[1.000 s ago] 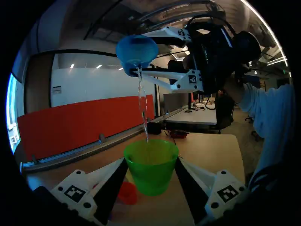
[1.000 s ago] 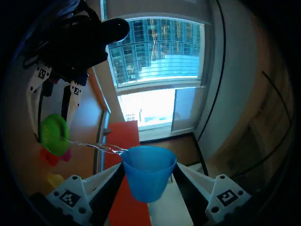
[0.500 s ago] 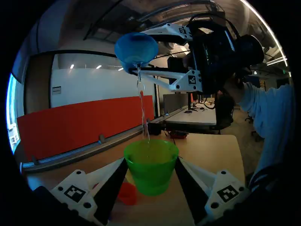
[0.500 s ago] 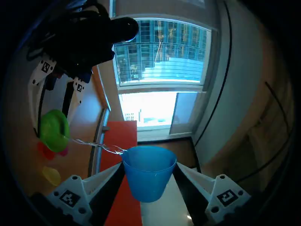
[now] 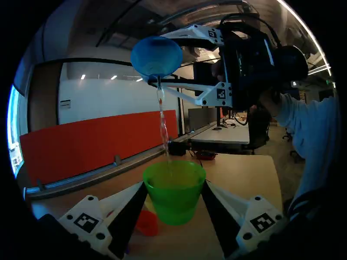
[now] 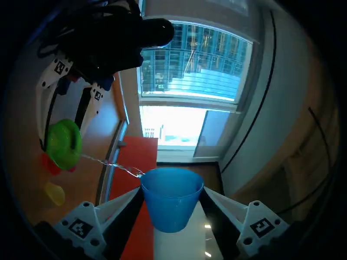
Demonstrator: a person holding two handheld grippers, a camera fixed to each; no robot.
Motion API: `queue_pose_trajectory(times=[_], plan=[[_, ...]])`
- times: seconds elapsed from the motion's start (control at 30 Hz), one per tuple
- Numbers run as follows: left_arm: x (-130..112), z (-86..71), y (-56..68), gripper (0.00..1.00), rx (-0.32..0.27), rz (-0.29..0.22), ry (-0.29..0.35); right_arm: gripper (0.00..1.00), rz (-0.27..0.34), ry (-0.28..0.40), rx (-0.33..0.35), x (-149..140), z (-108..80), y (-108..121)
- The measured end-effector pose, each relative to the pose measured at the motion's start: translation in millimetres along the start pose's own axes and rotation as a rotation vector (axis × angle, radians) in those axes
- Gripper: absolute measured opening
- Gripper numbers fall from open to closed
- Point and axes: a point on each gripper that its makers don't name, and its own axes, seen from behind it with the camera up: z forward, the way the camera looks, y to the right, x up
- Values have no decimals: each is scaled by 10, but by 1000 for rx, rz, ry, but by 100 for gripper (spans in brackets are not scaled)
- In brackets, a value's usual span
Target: Pour water
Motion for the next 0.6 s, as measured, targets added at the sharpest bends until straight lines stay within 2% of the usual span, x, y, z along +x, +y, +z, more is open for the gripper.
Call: queue_pose_trajectory(times=[0.6], plan=[[52, -5, -3, 85, 5, -1, 11, 90, -136, 5, -17, 123, -9, 2]])
